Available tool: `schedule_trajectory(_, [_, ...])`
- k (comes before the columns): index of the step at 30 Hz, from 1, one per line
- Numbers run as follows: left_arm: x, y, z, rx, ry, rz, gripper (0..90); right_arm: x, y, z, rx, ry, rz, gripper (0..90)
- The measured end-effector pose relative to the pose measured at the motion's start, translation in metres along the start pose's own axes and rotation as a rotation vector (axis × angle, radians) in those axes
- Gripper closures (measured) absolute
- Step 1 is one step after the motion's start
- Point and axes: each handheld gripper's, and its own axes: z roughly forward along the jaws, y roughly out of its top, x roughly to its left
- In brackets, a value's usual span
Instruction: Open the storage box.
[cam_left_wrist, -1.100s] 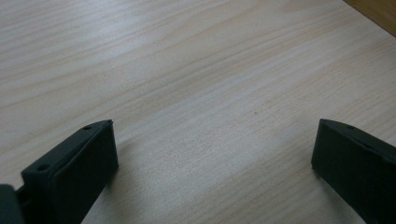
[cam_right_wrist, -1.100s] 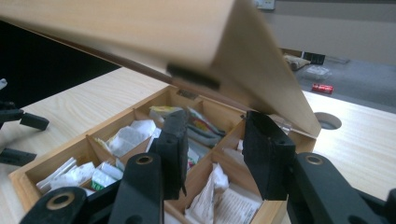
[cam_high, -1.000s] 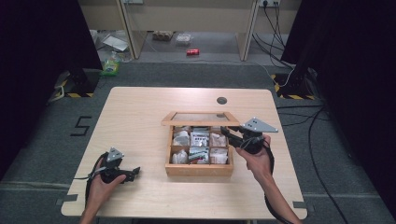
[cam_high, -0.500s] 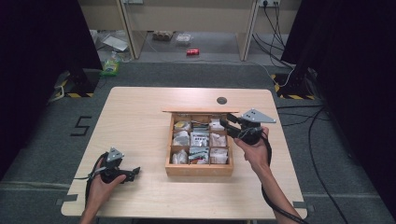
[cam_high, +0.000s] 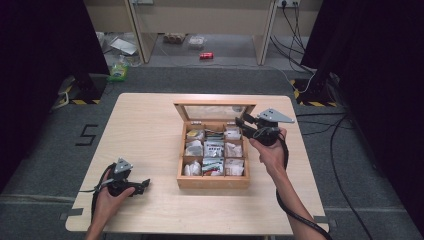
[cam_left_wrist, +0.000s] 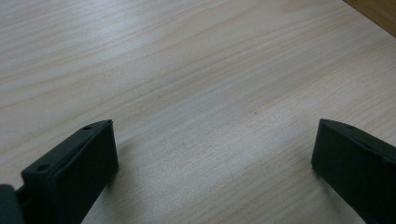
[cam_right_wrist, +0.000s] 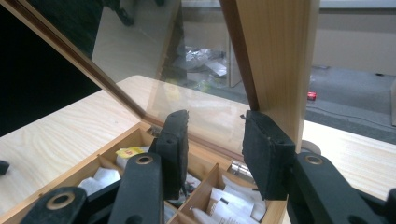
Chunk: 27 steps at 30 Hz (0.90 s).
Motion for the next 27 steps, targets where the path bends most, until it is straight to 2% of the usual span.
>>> schedule_trajectory(10, [0.0,0.0,0.0,0.0,0.0,0.0,0.0,-0.003,0.004,0.011,0.015,-0.028,0.02,59.0])
schedule_trajectory(27, [0.0,0.0,0.0,-0.001,0.001,0.0,0.0,-0.009,0.004,0.028,0.039,-0.08,0.01,58.5])
